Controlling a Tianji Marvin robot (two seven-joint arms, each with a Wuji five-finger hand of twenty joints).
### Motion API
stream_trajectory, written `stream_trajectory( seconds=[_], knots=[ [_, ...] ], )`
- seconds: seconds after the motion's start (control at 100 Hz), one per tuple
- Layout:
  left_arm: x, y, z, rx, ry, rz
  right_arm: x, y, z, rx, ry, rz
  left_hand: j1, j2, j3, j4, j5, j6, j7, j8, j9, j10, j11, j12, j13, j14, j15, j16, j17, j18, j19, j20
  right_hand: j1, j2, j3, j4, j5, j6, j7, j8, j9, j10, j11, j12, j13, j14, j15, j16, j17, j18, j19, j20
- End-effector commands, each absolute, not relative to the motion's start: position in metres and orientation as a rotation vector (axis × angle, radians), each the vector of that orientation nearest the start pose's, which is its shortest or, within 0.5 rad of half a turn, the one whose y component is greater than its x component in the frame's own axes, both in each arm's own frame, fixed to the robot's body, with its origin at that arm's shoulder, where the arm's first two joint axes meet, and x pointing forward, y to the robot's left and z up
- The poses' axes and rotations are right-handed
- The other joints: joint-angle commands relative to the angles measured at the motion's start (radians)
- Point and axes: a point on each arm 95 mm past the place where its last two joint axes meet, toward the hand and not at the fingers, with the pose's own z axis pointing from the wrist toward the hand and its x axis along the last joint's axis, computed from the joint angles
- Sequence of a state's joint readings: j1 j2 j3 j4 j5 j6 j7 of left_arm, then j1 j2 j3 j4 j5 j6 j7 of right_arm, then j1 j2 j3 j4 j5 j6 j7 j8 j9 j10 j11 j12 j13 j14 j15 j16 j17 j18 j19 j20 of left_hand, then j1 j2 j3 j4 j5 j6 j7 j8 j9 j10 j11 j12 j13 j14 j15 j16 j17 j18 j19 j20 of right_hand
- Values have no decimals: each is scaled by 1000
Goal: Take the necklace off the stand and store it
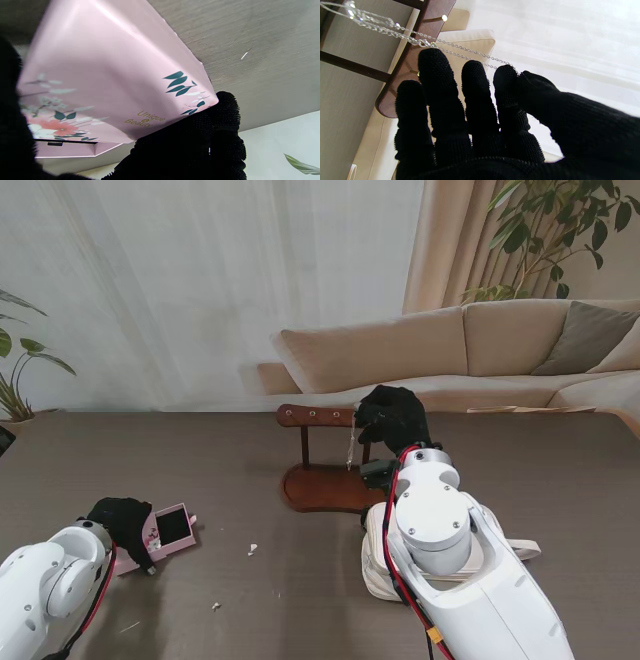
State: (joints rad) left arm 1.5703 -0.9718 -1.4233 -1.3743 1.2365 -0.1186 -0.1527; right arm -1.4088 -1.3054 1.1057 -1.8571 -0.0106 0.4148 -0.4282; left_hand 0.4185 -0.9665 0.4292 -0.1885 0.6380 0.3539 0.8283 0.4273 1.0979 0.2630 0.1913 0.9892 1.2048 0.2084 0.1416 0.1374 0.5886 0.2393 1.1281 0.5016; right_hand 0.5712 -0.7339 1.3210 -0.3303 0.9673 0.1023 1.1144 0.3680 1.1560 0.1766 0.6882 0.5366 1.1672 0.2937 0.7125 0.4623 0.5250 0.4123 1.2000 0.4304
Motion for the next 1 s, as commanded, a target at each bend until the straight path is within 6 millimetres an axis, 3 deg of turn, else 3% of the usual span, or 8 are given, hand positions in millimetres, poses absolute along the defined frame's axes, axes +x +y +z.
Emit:
stream_trajectory(
  seconds=[0.0, 0.39, 0.99],
  knots=[
    [386, 159, -398, -1265, 1804, -830, 418, 88, -194, -2310, -391, -2407, 542, 118, 496, -15, 177, -224, 626, 33, 156, -142, 143, 46, 119, -172, 132, 20, 49, 22, 41, 1, 23, -8, 29, -13, 12, -10, -2, 3, 16, 15, -8, 18, 47, -5, 9, 11, 9, -1, 39, 2],
    [396, 148, -368, -1199, 1764, -988, 417, 92, -193, -2300, -395, -2401, 538, 79, 559, -2, 181, -175, 644, 37, 177, -126, 159, 67, 123, -155, 171, 30, 77, 56, 42, 15, 24, -9, 29, -12, 12, -9, -3, 3, 17, 15, -8, 18, 48, -6, 8, 10, 9, -1, 39, 2],
    [436, 70, -304, -1076, 1905, -1240, 406, 110, -186, -2236, -429, -2382, 538, 99, 555, 3, 160, -166, 649, 44, 161, -116, 162, 88, 112, -150, 170, 14, 52, 56, 56, 37, 22, -8, 28, -12, 13, -9, -3, 3, 17, 14, -8, 18, 47, -8, 8, 10, 9, -1, 39, 2]
  ],
)
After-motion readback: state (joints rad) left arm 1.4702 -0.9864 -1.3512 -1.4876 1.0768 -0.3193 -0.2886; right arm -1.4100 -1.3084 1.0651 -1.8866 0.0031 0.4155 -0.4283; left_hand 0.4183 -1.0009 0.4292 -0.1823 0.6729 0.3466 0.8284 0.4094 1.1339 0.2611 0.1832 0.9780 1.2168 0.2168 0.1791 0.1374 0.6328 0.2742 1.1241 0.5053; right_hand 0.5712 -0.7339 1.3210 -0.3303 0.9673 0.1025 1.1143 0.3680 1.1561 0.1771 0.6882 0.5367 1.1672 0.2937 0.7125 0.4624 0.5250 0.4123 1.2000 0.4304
